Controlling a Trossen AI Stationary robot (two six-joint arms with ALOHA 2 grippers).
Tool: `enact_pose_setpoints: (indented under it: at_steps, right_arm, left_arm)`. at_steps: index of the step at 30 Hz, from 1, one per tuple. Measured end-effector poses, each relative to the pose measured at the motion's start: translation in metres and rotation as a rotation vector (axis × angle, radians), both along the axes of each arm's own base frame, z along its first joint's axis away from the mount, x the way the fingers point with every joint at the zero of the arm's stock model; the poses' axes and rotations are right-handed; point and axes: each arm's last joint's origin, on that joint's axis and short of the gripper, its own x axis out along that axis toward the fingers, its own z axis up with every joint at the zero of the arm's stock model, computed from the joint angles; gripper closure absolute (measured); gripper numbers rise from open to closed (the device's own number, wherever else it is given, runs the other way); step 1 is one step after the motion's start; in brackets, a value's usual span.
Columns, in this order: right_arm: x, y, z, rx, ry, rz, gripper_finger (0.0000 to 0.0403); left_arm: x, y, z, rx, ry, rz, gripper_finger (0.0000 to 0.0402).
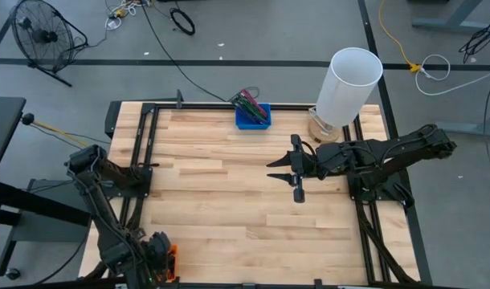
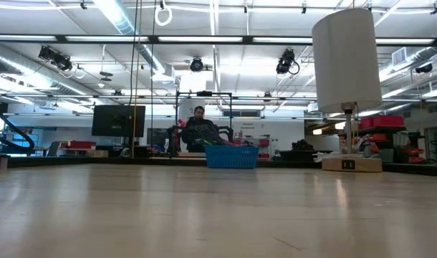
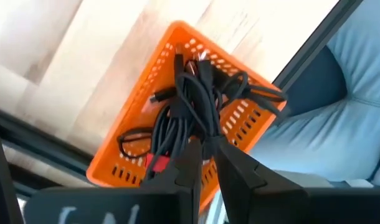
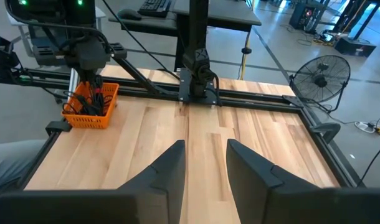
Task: Pick & Place USB Port
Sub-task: Return to Home Position
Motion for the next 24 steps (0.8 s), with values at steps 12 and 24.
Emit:
enact_pose_setpoints:
  at_steps: [12,24]
  right_arm:
    - [0.002,0.001,-0.002,0.007,0.007,-0.002,0.0286]
    - [0.016,0.004,-0.014,0.072,0.037,-0.061,0.0286]
  left_arm:
    - [0.035,0.022,0.004,0.474,-0.431,-0.449,0.0349]
    - [0.091,0.069,0.031,1.503,-0.706,-0.358,0.0349]
